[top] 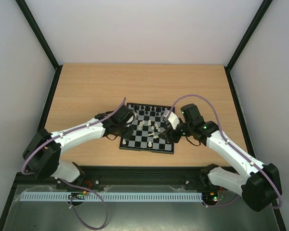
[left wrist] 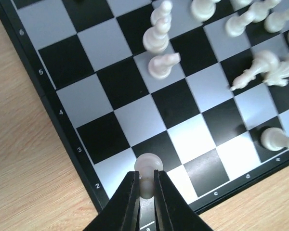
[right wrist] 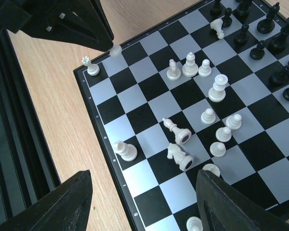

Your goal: Set up the chess pieces on the board

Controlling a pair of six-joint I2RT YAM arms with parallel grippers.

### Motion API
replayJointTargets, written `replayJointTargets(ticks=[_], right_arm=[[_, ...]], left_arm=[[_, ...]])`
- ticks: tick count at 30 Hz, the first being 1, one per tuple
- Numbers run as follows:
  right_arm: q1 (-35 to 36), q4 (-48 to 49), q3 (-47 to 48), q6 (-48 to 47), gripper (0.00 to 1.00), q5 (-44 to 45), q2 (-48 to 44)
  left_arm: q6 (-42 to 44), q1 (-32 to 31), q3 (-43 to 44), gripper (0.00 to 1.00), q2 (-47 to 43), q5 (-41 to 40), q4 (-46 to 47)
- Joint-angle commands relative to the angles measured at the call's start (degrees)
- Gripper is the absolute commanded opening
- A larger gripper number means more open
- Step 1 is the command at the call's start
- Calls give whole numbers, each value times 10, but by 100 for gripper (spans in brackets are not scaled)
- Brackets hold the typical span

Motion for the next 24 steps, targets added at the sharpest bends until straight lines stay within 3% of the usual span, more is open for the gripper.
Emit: replayJointTargets(ticks=[1, 24], right_arm=[[-2, 12, -6, 0, 60, -1, 6], [-2, 5, -10, -13, 60, -12, 8]], left_arm=[[-11, 0, 29, 8, 25, -32, -55], [-11, -14, 65, 9, 117, -59, -105]])
